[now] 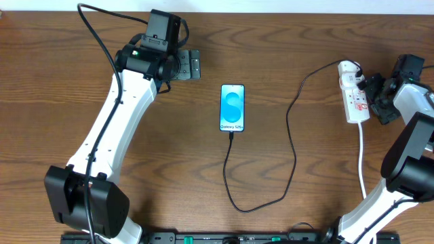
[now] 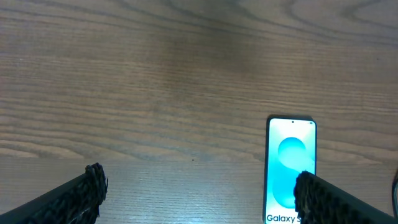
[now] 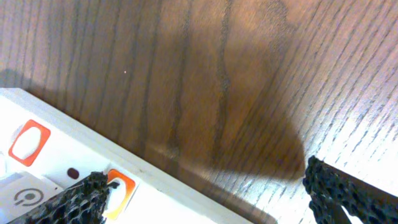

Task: Plug charger to phone and switch on socket
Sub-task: 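Move the right gripper over the white power strip's switch button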

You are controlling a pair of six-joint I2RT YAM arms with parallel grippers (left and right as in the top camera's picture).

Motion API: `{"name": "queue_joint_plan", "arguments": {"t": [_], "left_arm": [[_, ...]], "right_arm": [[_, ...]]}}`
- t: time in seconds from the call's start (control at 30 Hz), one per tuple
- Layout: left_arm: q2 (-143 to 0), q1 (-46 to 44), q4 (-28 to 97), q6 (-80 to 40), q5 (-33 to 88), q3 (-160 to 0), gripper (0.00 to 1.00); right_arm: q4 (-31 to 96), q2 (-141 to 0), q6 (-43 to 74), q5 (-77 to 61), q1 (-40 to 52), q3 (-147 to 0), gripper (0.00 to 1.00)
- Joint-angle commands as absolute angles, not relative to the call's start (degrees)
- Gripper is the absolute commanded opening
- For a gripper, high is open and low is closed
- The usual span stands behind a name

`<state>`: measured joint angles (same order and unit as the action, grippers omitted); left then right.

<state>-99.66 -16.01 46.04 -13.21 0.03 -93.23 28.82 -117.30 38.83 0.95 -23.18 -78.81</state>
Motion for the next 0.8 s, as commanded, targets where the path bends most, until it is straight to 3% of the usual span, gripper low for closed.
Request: {"name": "queue_joint_plan", "arguments": {"t": [0.0,0.77], "left_arm": [[-100.0,-16.0,46.0,-12.7,-0.7,-93.3,0.98],[-100.0,-16.0,46.0,-12.7,-0.7,-93.3,0.98]], "right_arm": [[29.6,-118.4,39.2,-0.6,-22.9,-79.3,0.99],[31.9,-118.4,39.2,-2.5,-22.9,-79.3,0.99]]}}
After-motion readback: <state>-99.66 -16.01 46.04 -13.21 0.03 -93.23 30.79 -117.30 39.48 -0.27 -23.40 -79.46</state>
